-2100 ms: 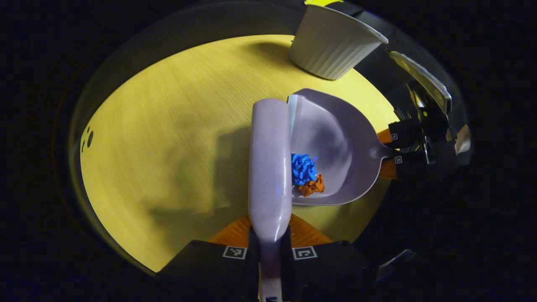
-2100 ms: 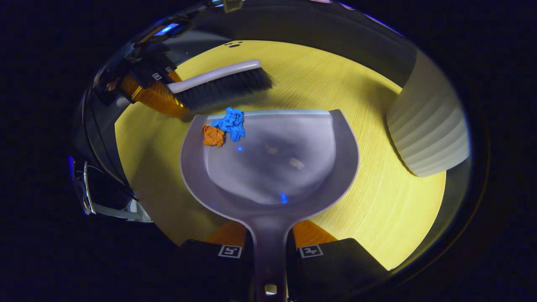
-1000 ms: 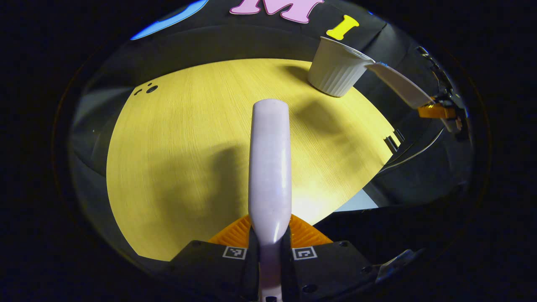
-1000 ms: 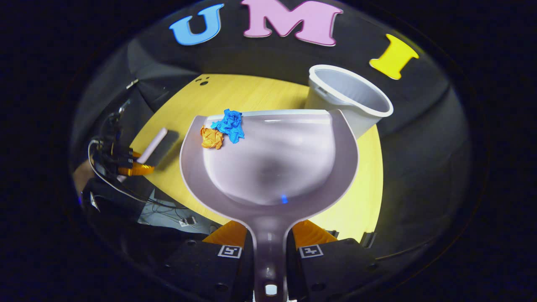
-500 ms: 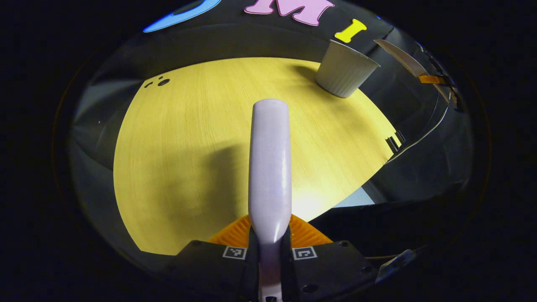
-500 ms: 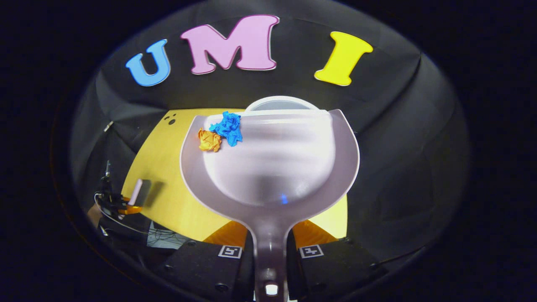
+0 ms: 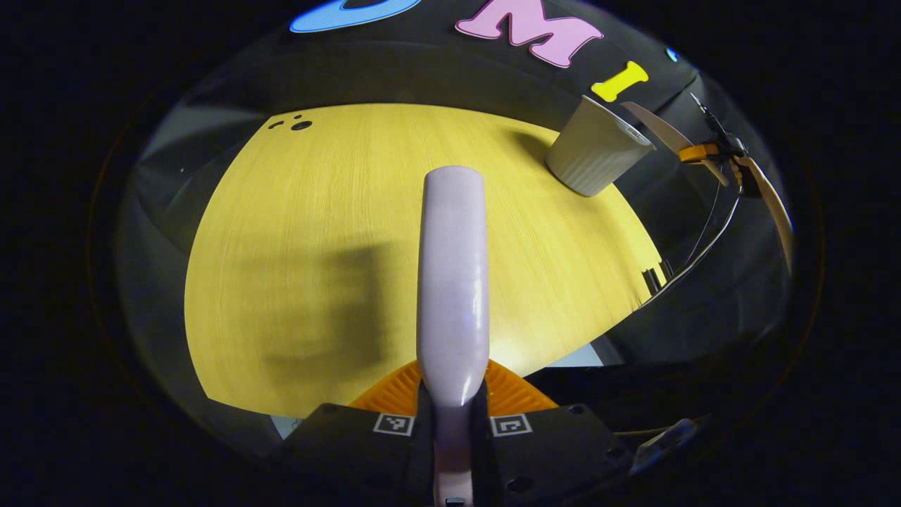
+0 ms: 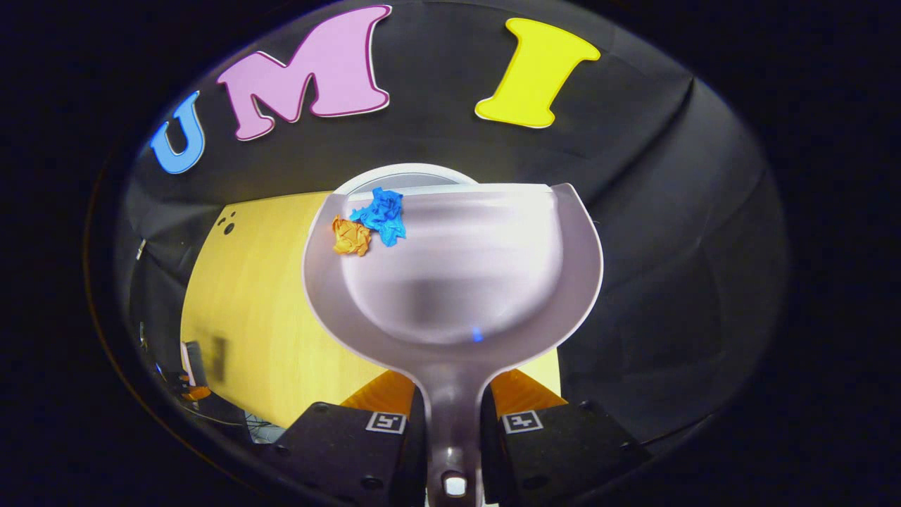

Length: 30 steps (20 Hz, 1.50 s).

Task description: Pick up the small broom and dustpan from the desktop, sweep the trash into the dustpan with the broom, and then empty the trash into the garbage bin.

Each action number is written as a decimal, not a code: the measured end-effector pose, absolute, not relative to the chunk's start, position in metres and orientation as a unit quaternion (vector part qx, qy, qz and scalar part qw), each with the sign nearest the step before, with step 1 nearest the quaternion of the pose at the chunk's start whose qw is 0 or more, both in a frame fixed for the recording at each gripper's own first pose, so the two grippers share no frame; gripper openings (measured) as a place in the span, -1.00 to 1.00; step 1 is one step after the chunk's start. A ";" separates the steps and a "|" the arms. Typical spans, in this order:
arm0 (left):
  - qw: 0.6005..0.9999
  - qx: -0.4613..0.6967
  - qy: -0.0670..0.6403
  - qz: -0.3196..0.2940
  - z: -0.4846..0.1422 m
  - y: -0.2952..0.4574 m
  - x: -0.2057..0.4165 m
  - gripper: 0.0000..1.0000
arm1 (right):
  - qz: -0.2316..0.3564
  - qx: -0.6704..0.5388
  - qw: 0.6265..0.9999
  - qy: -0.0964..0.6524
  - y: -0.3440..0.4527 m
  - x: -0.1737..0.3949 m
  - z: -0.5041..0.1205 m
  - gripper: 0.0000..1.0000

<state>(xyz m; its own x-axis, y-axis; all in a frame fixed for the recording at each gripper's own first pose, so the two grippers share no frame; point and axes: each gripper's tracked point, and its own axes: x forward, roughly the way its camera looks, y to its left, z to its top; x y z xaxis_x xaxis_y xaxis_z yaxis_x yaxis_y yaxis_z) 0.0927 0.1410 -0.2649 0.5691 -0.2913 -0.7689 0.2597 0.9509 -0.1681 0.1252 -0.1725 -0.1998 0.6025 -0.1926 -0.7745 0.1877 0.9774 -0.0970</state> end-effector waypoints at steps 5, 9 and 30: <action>0.888 -0.049 0.439 -0.123 -0.265 0.158 0.092 -0.53 | -0.139 -0.049 0.892 0.428 -0.180 0.122 -0.193 -0.31; 0.887 -0.066 0.441 -0.120 -0.270 0.154 0.086 -0.53 | -0.175 -0.085 0.891 0.410 -0.184 0.122 -0.193 -0.39; 0.879 -0.078 0.459 -0.099 -0.282 0.158 0.089 -0.50 | -0.271 -0.457 0.793 0.299 -0.196 0.143 -0.138 -0.31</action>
<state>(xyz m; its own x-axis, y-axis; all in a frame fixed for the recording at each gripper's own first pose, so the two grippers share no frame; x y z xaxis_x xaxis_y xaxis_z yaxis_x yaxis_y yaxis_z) 0.0892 0.1577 -0.2822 0.5583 -0.2460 -0.7923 0.1024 0.9682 -0.2285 0.1431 -0.1955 -0.1378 0.6739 -0.7033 -0.2261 0.1571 0.4355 -0.8864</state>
